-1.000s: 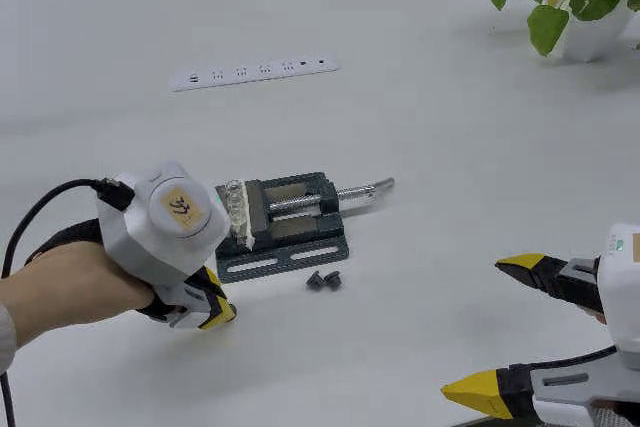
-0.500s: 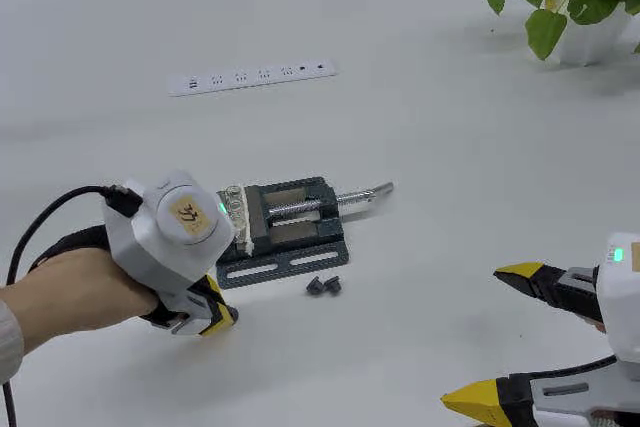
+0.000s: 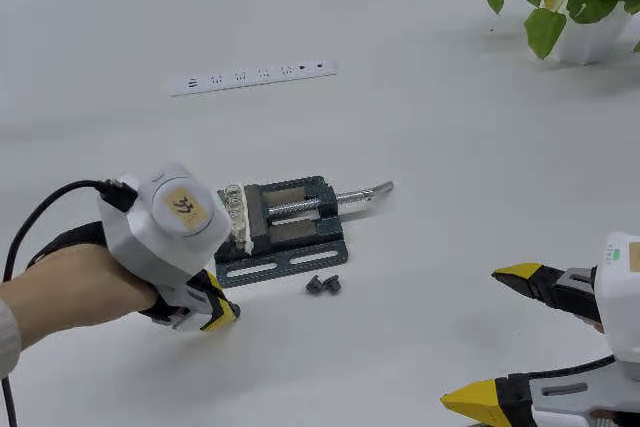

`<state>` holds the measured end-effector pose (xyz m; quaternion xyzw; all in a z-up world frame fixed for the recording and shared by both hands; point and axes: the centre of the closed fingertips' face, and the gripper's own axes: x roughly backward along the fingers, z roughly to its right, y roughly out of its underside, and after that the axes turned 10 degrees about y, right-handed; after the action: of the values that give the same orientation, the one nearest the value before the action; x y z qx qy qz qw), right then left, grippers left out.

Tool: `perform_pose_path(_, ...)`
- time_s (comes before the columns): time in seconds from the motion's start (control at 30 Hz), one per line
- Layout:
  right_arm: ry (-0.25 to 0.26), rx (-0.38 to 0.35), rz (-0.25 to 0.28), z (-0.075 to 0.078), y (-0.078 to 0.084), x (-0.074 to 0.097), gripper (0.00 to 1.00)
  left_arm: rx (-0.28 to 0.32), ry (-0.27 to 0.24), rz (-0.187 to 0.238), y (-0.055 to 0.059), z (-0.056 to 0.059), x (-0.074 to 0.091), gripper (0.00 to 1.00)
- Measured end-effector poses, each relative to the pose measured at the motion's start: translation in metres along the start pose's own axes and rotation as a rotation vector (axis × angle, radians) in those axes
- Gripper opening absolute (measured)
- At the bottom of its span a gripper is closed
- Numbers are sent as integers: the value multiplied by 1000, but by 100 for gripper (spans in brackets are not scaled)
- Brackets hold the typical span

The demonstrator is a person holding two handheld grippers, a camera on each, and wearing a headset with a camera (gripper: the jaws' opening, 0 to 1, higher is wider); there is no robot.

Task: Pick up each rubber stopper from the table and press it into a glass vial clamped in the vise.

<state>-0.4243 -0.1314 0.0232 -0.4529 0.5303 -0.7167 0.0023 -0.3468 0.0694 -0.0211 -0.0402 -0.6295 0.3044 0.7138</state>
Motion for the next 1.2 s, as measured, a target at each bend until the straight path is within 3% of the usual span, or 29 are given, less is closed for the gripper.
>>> perform_pose_path(0.13, -4, 1, 1, -2, 0, -1, 85, 81, 9, 100, -8, 1, 6, 5)
perform_pose_path(0.2, -7, 3, 2, -3, -1, -1, 85, 89, 13, 155, -13, 1, 11, 5)
perform_pose_path(0.27, -9, 5, 2, -3, -1, -2, 85, 117, 6, 177, -11, -4, 14, 5)
perform_pose_path(0.33, -10, 6, 5, -4, -2, -3, 85, 114, 5, 218, -15, -2, 20, 5)
perform_pose_path(0.37, -12, 6, 7, -5, -3, -3, 85, 139, 13, 256, -22, 7, 24, 5)
perform_pose_path(0.4, -12, 6, 8, -5, -4, -4, 85, 150, 16, 280, -24, 9, 27, 5)
perform_pose_path(0.63, -29, 3, 32, -9, -16, -7, 81, 318, 125, 521, -49, 20, 47, 5)
perform_pose_path(0.67, -32, -2, 38, -9, -18, -8, 80, 331, 135, 532, -49, 21, 48, 5)
perform_pose_path(0.83, -41, 4, 55, -10, -27, -11, 77, 433, 219, 666, -61, 24, 61, 5)
perform_pose_path(1.2, -66, 39, 131, -17, -59, -12, 70, 610, 438, 876, -81, 52, 85, 5)
